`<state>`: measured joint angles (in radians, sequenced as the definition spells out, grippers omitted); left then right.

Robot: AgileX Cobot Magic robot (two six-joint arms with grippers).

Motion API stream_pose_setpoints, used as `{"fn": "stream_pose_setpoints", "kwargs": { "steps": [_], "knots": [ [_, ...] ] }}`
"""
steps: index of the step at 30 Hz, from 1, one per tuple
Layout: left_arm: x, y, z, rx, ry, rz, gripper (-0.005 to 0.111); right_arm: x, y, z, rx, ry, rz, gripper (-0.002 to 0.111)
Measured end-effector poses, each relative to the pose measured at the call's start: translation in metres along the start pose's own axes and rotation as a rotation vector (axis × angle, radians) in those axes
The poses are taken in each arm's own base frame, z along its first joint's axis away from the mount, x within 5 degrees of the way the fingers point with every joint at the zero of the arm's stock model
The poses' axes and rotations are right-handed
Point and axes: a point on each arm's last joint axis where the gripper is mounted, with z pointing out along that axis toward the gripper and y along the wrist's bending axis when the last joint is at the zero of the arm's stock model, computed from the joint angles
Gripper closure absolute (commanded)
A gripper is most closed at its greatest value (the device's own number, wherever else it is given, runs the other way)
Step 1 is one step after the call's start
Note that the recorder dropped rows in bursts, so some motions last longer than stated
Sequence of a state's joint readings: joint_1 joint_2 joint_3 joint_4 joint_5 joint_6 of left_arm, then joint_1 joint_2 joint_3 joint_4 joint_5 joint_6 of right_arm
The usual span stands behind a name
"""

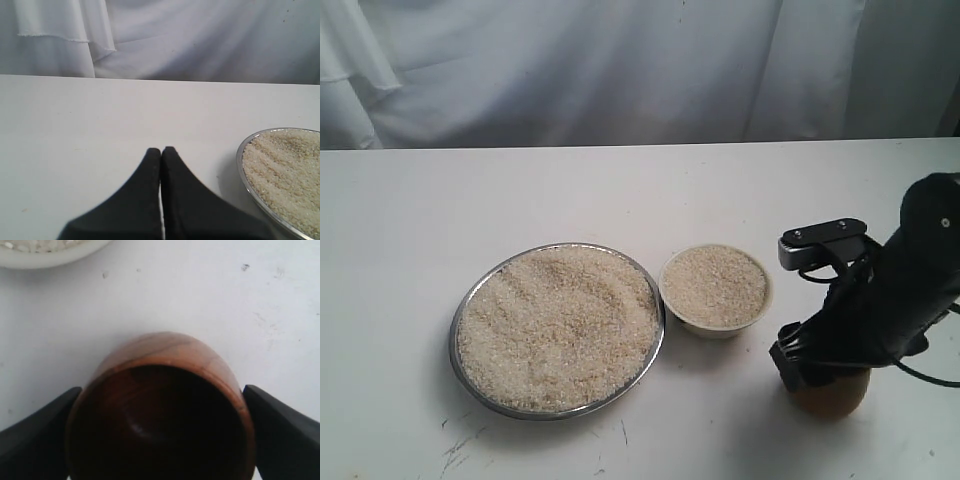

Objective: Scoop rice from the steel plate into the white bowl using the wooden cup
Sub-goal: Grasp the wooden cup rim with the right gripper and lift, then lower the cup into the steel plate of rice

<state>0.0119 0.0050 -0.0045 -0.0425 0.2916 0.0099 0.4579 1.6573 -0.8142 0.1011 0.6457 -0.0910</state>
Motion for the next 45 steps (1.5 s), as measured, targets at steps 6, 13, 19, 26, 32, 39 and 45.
{"fn": "stream_pose_setpoints", "kwargs": {
  "steps": [6,13,19,26,32,39,45],
  "knots": [
    [0.0,0.0,0.0,0.0,0.0,0.0,0.107,-0.017,0.003,-0.024,-0.016,0.061,0.008,0.108],
    [0.0,0.0,0.0,0.0,0.0,0.0,0.107,-0.046,0.022,-0.068,-0.193,-0.06,-0.076,0.108],
    [0.0,0.0,0.0,0.0,0.0,0.0,0.107,-0.061,0.04,-0.085,-0.229,-0.143,-0.186,0.108],
    [0.0,0.0,0.0,0.0,0.0,0.0,0.107,-0.076,0.045,-0.096,-0.227,-0.206,-0.238,0.108],
    [0.0,0.0,0.0,0.0,0.0,0.0,0.107,-0.098,0.061,-0.084,-0.237,-0.204,-0.292,0.108],
    [0.0,0.0,0.0,0.0,0.0,0.0,0.107,-0.12,0.11,-0.057,-0.232,-0.157,-0.441,0.108],
    [0.0,0.0,0.0,0.0,0.0,0.0,0.107,-0.13,0.142,-0.038,-0.158,-0.095,-0.548,0.108]
  ]
}}
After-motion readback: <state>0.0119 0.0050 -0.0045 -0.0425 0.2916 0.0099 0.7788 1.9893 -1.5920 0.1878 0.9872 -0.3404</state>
